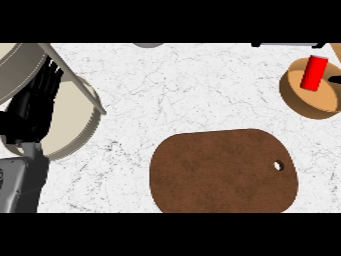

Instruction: Pick the can from the cutting board and place it in the pot

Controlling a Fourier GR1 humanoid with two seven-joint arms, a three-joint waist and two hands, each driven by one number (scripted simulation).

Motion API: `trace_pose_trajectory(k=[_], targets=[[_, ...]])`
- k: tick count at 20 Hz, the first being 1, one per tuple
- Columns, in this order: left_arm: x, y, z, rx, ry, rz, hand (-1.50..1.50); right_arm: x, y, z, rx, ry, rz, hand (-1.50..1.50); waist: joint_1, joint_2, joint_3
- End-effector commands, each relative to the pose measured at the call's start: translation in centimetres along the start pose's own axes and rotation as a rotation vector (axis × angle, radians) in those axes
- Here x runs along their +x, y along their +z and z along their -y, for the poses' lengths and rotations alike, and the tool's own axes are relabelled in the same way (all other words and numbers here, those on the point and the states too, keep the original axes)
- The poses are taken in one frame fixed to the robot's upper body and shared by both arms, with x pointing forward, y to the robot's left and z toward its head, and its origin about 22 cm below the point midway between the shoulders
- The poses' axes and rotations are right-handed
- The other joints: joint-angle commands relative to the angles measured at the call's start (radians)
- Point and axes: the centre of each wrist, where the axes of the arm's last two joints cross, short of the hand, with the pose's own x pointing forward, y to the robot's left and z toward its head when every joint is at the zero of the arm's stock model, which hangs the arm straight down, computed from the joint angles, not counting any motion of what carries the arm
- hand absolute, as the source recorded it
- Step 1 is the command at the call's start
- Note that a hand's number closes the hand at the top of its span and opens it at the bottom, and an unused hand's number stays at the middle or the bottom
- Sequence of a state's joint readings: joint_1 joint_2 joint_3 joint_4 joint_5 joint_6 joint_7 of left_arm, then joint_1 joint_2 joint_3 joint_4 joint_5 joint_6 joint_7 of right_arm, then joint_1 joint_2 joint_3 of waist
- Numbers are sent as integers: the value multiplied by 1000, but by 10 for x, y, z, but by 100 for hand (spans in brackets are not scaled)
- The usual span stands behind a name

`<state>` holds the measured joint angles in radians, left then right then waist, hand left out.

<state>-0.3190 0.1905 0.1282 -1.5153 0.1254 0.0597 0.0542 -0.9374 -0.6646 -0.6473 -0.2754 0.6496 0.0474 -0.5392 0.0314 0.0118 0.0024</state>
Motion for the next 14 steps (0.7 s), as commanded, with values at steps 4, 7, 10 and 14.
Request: trace_pose_trajectory(k=[4, 7, 10, 14], targets=[[11, 2, 12, 9, -5, 27, 0, -10, 10, 34, -119, -241, -55, -150, -2, -1, 1], [-2, 2, 5, -2, 11, -2, 0, -22, 29, 80, -199, -239, -13, -150, 1, 7, 2], [5, 7, 6, -16, 11, 11, 0, -23, 36, 100, -228, -288, -14, -150, 8, 4, 2], [-4, 3, 5, -3, 14, 18, 0, -45, 63, 116, -255, -336, -5, -150, 6, 13, 4]])
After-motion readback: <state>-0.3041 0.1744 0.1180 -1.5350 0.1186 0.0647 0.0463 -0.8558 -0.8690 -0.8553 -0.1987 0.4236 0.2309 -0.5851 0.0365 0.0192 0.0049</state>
